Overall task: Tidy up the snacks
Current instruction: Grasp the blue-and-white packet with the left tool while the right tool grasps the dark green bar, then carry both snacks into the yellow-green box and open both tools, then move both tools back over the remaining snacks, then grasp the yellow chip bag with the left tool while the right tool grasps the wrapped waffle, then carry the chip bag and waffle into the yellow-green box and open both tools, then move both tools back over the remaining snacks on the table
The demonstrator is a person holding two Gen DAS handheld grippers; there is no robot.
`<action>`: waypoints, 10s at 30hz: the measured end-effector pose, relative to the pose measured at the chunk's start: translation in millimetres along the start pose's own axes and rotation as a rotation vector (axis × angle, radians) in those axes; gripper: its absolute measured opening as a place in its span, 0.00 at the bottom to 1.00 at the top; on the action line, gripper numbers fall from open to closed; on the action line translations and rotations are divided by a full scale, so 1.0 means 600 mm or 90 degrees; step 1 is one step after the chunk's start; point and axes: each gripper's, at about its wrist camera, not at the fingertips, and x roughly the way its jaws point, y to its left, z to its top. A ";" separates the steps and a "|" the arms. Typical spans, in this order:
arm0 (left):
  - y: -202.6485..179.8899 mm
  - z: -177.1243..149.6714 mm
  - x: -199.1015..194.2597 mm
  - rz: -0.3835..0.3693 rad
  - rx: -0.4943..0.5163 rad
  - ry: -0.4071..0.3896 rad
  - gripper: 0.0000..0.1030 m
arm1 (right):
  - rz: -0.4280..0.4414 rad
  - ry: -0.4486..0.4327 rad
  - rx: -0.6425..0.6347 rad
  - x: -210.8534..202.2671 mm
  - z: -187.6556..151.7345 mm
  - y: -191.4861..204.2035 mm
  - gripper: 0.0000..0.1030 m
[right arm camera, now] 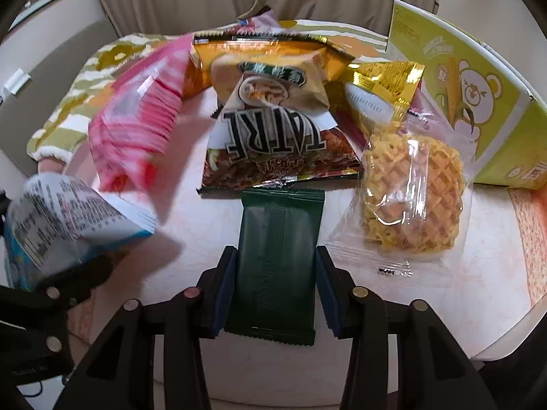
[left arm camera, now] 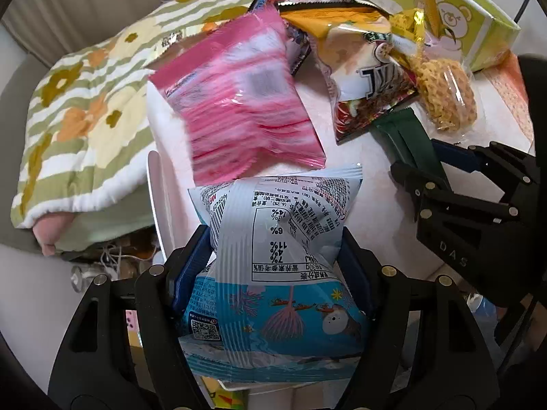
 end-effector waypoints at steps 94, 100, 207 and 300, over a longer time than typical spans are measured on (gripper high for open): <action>-0.338 0.499 -0.091 -0.001 -0.148 -0.141 0.99 | 0.136 -0.029 0.036 -0.054 0.356 -0.635 0.90; -0.342 0.483 -0.124 0.007 -0.153 -0.163 0.99 | 0.148 -0.047 0.014 -0.099 0.349 -0.628 0.90; -0.055 0.217 -0.034 -0.135 -0.146 -0.088 0.54 | 0.019 -0.018 0.059 -0.042 0.075 -0.163 0.68; -0.325 0.444 -0.141 -0.024 -0.213 -0.156 0.97 | 0.195 -0.105 0.024 -0.165 0.311 -0.603 0.95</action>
